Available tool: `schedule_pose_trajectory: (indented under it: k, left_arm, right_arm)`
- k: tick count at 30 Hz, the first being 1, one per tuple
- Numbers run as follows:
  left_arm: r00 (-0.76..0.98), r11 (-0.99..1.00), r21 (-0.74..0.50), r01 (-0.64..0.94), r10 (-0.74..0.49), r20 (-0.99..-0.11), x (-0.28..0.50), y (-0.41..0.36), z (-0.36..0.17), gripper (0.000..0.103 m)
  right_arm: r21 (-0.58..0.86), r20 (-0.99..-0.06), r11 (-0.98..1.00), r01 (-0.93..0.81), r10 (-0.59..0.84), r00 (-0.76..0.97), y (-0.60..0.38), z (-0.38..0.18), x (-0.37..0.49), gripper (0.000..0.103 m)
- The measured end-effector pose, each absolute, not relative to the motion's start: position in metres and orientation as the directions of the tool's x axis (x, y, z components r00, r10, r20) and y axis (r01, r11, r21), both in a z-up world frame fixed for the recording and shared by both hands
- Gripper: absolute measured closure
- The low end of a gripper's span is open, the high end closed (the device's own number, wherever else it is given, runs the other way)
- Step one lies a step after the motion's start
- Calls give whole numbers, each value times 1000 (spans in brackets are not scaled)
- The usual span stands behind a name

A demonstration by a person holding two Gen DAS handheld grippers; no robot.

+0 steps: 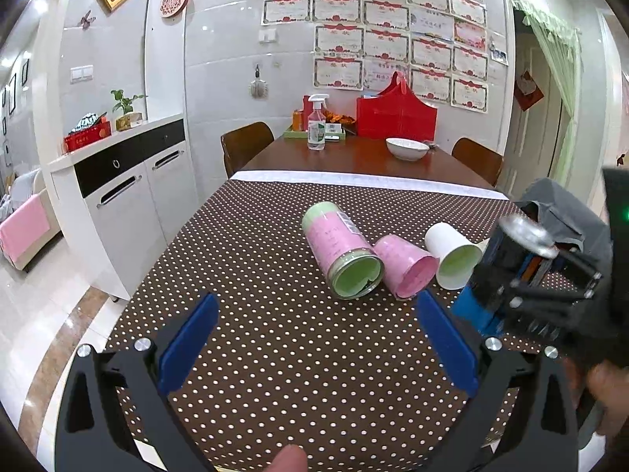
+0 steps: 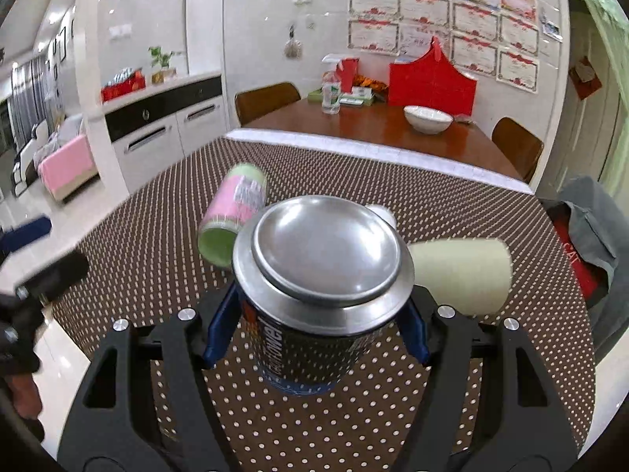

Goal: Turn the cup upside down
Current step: 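Lower the upright can onto the tablecloth with the right gripper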

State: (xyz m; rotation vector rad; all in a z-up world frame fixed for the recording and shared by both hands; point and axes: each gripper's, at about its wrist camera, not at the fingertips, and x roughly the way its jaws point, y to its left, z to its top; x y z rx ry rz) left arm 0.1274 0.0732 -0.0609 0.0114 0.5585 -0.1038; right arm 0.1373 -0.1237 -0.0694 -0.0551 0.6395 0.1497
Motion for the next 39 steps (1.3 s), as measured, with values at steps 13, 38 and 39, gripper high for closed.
schedule_pose_trajectory:
  k: [13, 38, 39]
  left_arm:
    - [842, 995, -21, 97, -93, -531, 126, 75, -66, 4]
    - [841, 996, -21, 91, -88, -534, 123, 78, -68, 4]
    - [841, 996, -22, 90, -88, -534, 122, 78, -67, 4]
  right_arm:
    - [-25, -596, 986, -165, 117, 794, -121, -72, 133, 35]
    - [-53, -618, 982, -183, 112, 778, -108, -103, 129, 6]
    - [-41, -619, 982, -186, 121, 776, -109, -103, 129, 6]
